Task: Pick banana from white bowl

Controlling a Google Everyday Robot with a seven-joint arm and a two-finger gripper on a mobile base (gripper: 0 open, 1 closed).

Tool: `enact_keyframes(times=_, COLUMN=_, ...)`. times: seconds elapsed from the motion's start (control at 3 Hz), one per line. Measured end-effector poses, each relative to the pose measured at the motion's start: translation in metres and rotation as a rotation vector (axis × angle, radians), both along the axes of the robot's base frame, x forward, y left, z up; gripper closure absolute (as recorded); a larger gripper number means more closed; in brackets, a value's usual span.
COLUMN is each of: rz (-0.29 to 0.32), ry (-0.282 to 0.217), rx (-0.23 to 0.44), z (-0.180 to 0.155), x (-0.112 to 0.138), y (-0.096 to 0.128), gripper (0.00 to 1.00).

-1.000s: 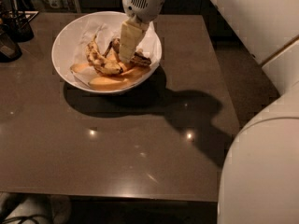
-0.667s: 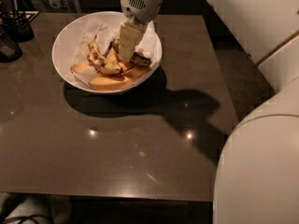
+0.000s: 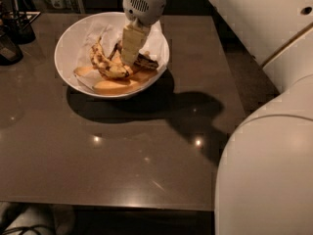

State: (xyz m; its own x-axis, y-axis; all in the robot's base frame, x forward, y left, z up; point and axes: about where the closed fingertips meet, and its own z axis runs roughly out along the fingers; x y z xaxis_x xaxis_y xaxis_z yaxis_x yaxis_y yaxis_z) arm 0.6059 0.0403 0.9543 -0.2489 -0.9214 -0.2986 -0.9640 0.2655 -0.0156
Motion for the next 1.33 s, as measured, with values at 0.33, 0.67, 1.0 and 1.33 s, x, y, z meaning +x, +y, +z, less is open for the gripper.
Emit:
enact_keyframes(times=0.33, rz=0.006, ry=0.008, rx=-0.003, z=-0.0054, x=0.0034, y=0.0012, gripper=0.44)
enact_keyframes(times=0.67, rz=0.01, ry=0.007, rx=-0.003, z=-0.0095, x=0.0055, y=0.0002, gripper=0.62)
enact_keyframes(times=1.0, rz=0.014, ry=0.007, rx=-0.003, z=-0.0116, x=0.0056, y=-0.0027, gripper=0.86)
enact_keyframes(times=1.33, rz=0.014, ry=0.007, rx=-0.003, z=-0.0115, x=0.0056, y=-0.0026, gripper=1.0)
